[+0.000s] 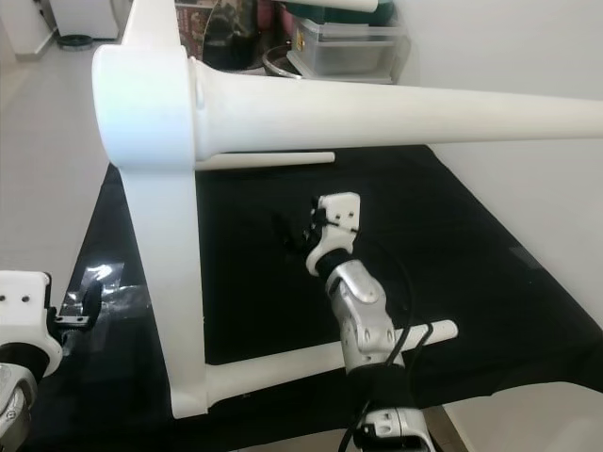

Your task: Building children table

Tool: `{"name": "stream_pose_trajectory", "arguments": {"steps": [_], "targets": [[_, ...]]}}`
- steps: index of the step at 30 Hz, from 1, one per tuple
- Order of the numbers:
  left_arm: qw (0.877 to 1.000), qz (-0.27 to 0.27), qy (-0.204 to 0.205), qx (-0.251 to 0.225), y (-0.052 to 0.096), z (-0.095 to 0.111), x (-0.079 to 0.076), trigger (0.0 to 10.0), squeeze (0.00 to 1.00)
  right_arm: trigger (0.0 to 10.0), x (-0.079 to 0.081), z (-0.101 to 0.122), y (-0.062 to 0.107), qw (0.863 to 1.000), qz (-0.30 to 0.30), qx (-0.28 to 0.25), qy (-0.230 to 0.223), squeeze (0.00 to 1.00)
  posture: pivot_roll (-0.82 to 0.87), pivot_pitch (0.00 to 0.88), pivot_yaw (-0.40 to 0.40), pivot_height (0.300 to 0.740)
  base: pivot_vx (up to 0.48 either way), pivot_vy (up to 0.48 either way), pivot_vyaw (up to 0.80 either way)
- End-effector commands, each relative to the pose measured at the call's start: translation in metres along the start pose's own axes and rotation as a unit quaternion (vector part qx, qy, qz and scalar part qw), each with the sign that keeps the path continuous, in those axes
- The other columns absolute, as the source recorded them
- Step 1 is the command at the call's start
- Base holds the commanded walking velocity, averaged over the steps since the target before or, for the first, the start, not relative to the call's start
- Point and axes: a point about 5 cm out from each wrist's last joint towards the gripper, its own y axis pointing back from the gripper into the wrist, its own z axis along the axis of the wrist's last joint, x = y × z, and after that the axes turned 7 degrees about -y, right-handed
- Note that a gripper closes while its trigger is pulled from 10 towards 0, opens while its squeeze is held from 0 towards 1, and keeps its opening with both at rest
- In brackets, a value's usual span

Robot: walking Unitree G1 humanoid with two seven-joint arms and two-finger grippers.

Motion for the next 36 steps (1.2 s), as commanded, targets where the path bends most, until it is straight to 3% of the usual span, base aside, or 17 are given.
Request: {"name": "stream_pose_trajectory", "arguments": {"steps": [1,16,21,26,36], "targets": [[1.000,-0.002,0.003,0.000,0.003,-0.001,-0.005,10.0,0.00,10.0,0.007,-0.004,0.004,1.000,0.003,0.010,-0.002,0.00,0.28,0.069,-0.060,0.740,-0.322,0.000,0.00],[1.000,-0.002,0.004,-0.008,-0.001,0.002,-0.009,10.0,0.00,10.0,0.009,-0.004,0.009,1.000,-0.002,0.018,-0.001,0.00,0.27,0.074,-0.057,0.740,-0.338,0.000,0.00],[1.000,-0.020,0.015,-0.017,-0.003,0.001,-0.011,10.0,0.00,10.0,0.011,-0.007,0.013,1.000,-0.005,0.028,0.007,0.00,0.26,0.075,-0.054,0.740,0.000,0.000,0.00],[0.996,-0.066,0.053,-0.001,0.000,-0.010,-0.021,10.0,0.00,10.0,0.007,-0.022,0.023,0.998,-0.017,0.053,0.036,0.00,0.25,0.077,-0.051,0.740,0.000,0.000,0.00],[0.989,-0.131,0.068,0.019,0.003,-0.022,-0.048,10.0,0.00,10.0,0.004,-0.039,0.048,0.995,-0.018,0.081,0.060,0.00,0.20,0.087,-0.026,0.740,0.000,-0.432,0.24]]}}
